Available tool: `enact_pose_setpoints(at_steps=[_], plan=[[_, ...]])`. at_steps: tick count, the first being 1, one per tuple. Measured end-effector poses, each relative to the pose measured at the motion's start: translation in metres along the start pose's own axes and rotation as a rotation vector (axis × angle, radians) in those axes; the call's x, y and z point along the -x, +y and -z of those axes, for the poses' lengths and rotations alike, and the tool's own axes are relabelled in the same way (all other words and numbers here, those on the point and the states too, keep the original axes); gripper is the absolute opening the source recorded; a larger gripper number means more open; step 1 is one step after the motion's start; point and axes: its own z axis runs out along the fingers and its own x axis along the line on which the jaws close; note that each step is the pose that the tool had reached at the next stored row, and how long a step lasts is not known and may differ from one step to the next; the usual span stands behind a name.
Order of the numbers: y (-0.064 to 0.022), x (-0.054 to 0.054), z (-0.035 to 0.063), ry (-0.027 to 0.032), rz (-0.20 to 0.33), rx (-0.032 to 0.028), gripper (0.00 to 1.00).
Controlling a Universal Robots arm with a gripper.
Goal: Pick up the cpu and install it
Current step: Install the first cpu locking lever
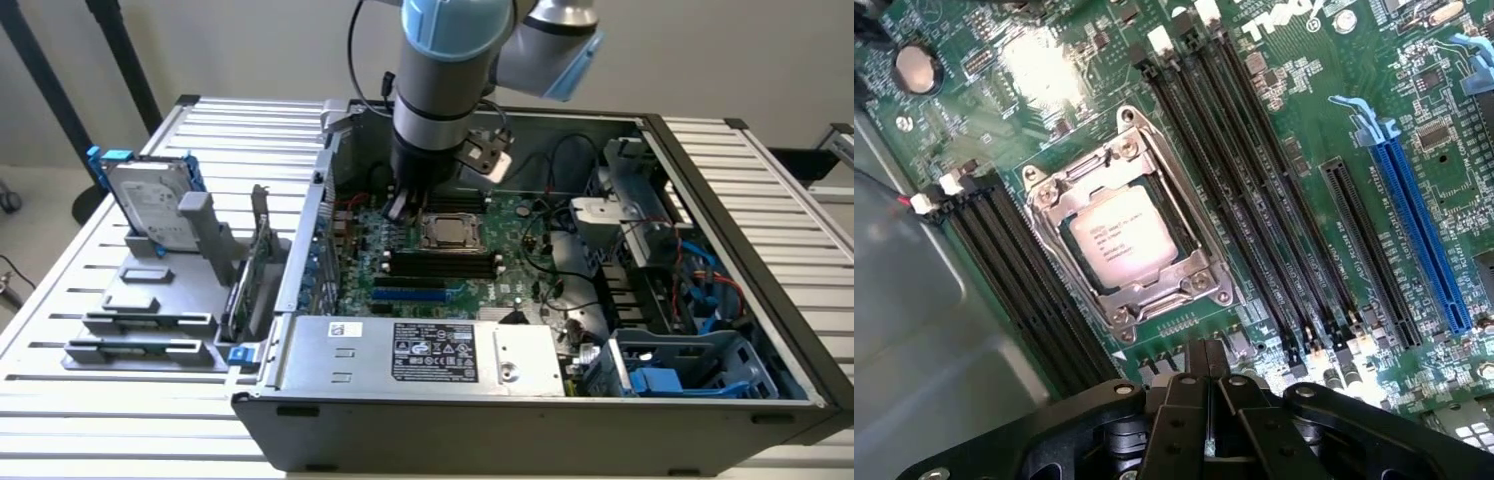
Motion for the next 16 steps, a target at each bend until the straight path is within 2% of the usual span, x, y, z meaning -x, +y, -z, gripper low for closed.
enact_pose_setpoints(at_steps=[6,16], plan=[[-0.0025,-0.0042,0.0031,-0.0117,0.058,-0.0093,0.11],[-0.0025,-0.0042,0.0031,-0.0122,0.061,-0.0097,0.11]])
